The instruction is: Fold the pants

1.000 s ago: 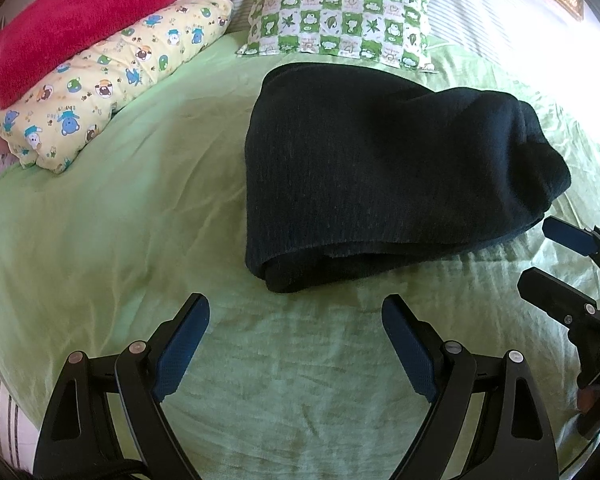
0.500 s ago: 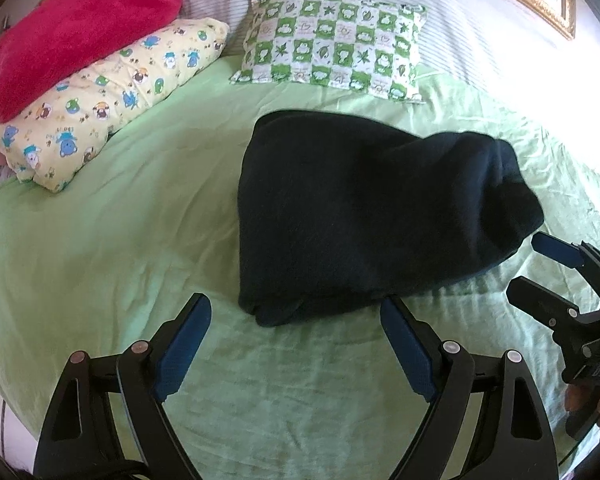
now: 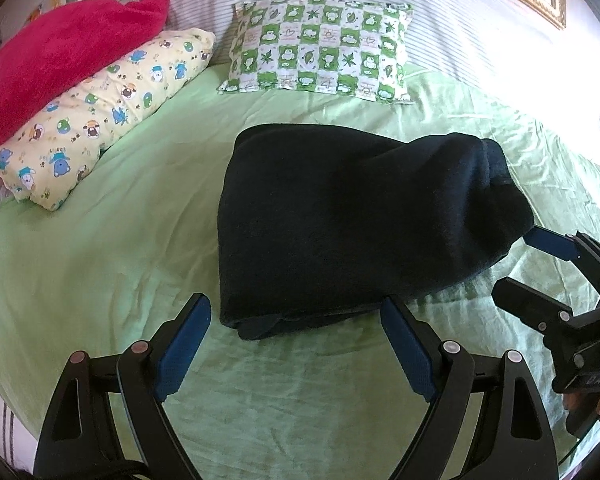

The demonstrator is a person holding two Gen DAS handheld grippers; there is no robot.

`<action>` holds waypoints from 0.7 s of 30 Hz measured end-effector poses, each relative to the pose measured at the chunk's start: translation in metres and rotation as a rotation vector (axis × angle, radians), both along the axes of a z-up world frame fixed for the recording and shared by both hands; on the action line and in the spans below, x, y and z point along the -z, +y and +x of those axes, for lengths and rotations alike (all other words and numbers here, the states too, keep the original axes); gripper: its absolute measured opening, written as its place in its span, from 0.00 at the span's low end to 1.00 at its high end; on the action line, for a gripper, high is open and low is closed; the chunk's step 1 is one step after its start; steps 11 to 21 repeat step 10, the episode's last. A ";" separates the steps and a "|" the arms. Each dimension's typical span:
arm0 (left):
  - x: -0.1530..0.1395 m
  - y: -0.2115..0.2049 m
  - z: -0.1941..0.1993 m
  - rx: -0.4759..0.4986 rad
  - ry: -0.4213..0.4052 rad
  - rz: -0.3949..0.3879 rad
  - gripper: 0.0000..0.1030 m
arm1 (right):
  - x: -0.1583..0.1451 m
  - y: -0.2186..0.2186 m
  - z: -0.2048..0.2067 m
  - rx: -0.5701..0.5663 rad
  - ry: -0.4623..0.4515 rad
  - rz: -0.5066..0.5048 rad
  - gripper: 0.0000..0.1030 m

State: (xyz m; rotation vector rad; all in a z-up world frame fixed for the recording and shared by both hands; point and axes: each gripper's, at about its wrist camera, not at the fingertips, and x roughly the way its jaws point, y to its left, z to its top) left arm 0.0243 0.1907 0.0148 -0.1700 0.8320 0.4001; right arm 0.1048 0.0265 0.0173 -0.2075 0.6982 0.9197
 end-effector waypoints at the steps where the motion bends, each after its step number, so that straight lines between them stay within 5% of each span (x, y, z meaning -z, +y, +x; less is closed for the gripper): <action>1: 0.000 0.000 0.000 0.001 0.001 0.002 0.85 | 0.000 0.000 0.000 -0.001 0.000 -0.001 0.90; 21: -0.003 -0.009 0.006 0.014 0.015 0.023 0.86 | -0.002 0.000 -0.001 0.003 0.000 -0.003 0.90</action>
